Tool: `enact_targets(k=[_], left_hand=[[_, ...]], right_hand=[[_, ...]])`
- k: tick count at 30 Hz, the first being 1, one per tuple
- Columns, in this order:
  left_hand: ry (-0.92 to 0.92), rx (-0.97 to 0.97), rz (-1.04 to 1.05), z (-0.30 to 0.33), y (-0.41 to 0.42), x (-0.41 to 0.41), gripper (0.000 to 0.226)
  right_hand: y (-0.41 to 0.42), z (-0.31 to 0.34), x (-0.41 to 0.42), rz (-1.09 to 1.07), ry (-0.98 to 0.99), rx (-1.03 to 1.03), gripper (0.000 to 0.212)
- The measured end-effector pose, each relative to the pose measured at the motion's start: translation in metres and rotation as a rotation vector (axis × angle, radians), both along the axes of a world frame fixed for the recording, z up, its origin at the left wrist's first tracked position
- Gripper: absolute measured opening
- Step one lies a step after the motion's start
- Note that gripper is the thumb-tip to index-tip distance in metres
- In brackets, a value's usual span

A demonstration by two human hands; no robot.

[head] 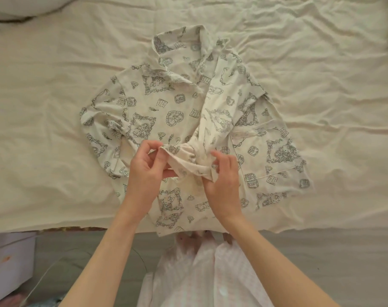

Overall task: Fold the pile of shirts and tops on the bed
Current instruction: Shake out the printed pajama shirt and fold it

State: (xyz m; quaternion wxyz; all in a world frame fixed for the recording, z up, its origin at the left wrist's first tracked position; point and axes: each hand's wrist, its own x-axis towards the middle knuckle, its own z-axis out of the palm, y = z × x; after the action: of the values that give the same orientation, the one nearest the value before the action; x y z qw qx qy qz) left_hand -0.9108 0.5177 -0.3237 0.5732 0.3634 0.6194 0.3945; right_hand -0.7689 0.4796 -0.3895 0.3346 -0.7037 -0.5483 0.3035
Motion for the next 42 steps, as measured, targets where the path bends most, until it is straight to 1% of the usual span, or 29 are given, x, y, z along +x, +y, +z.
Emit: enact_targets(k=[3,4,5,7,8,9,11,13,15,16,18,19,20,21,22,23,24,25,27,29,30,32,34,36,37,38,39,40,42], left_hand=[[-0.087,0.006,0.055,0.006,0.004,-0.001,0.011],[-0.115,-0.002,0.076,0.007,0.005,-0.003,0.012],[-0.136,-0.017,0.108,0.006,0.006,-0.005,0.012],[-0.156,-0.059,0.208,0.001,0.009,-0.011,0.011],[-0.151,-0.095,0.274,-0.004,0.010,-0.015,0.010],[-0.134,-0.137,0.335,-0.009,0.012,-0.020,0.009],[-0.097,-0.236,0.377,-0.021,0.012,-0.029,0.011],[-0.090,-0.334,0.301,-0.032,0.010,-0.033,0.015],[-0.088,-0.407,0.211,-0.044,0.005,-0.036,0.016],[-0.091,-0.440,0.199,-0.050,0.003,-0.038,0.017],[-0.094,-0.494,0.254,-0.063,-0.001,-0.045,0.019],[-0.086,-0.520,0.299,-0.071,-0.004,-0.051,0.019],[-0.057,-0.549,0.324,-0.080,-0.007,-0.058,0.018],[-0.012,-0.583,0.320,-0.088,-0.009,-0.065,0.018],[0.058,-0.616,0.284,-0.094,-0.012,-0.071,0.019],[0.151,-0.637,0.226,-0.100,-0.015,-0.076,0.021],[0.258,-0.637,0.172,-0.103,-0.016,-0.078,0.022],[0.368,-0.605,0.125,-0.106,-0.015,-0.080,0.022],[0.556,-0.471,0.067,-0.107,-0.003,-0.077,0.020],[0.645,-0.320,-0.018,-0.112,0.018,-0.071,0.019],[0.672,-0.264,-0.081,-0.118,0.031,-0.066,0.019],[0.739,-0.204,-0.265,-0.134,0.056,-0.053,0.026],[0.798,-0.242,-0.459,-0.150,0.073,-0.037,0.038],[0.845,-0.332,-0.559,-0.159,0.082,-0.026,0.047],[0.839,-0.363,-0.558,-0.160,0.083,-0.024,0.045],[0.789,-0.359,-0.526,-0.157,0.082,-0.021,0.040],[0.706,-0.324,-0.463,-0.152,0.080,-0.020,0.033],[0.622,-0.253,-0.386,-0.144,0.078,-0.020,0.026],[0.534,-0.091,-0.252,-0.126,0.070,-0.022,0.016]], right_hand=[[0.009,-0.005,-0.009,-0.125,0.110,-0.249,0.054],[0.012,-0.006,-0.012,-0.151,0.152,-0.322,0.050],[0.014,-0.007,-0.015,-0.182,0.195,-0.372,0.040],[0.018,-0.005,-0.021,-0.300,0.344,-0.415,0.012],[0.019,-0.002,-0.023,-0.388,0.433,-0.404,0.012],[0.020,0.001,-0.023,-0.476,0.494,-0.378,0.019],[0.020,0.011,-0.020,-0.541,0.509,-0.271,0.030],[0.019,0.019,-0.018,-0.436,0.440,-0.126,0.033],[0.019,0.019,-0.018,-0.253,0.317,0.022,0.029],[0.020,0.015,-0.019,-0.138,0.206,0.089,0.025],[0.021,0.002,-0.022,0.108,-0.054,0.177,0.021],[0.021,-0.005,-0.024,0.265,-0.167,0.144,0.024],[0.020,-0.010,-0.024,0.437,-0.261,0.025,0.029],[0.017,-0.014,-0.024,0.582,-0.322,-0.154,0.033],[0.013,-0.019,-0.022,0.678,-0.340,-0.329,0.038],[0.011,-0.025,-0.018,0.698,-0.321,-0.455,0.041],[0.009,-0.028,-0.015,0.652,-0.269,-0.529,0.041],[0.008,-0.032,-0.012,0.542,-0.186,-0.561,0.039],[0.010,-0.042,-0.006,0.246,-0.004,-0.613,0.033],[0.017,-0.054,-0.003,-0.017,0.178,-0.727,0.030],[0.022,-0.061,-0.003,-0.114,0.277,-0.797,0.028],[0.029,-0.072,-0.010,-0.228,0.516,-0.924,0.028],[0.035,-0.080,-0.021,-0.277,0.692,-0.973,0.028],[0.041,-0.085,-0.029,-0.330,0.817,-0.990,0.028],[0.044,-0.084,-0.032,-0.357,0.881,-0.993,0.027],[0.046,-0.081,-0.034,-0.374,0.943,-0.983,0.027],[0.047,-0.077,-0.035,-0.375,0.959,-0.957,0.028],[0.048,-0.075,-0.036,-0.366,0.942,-0.927,0.029],[0.046,-0.068,-0.036,-0.324,0.826,-0.895,0.029]])
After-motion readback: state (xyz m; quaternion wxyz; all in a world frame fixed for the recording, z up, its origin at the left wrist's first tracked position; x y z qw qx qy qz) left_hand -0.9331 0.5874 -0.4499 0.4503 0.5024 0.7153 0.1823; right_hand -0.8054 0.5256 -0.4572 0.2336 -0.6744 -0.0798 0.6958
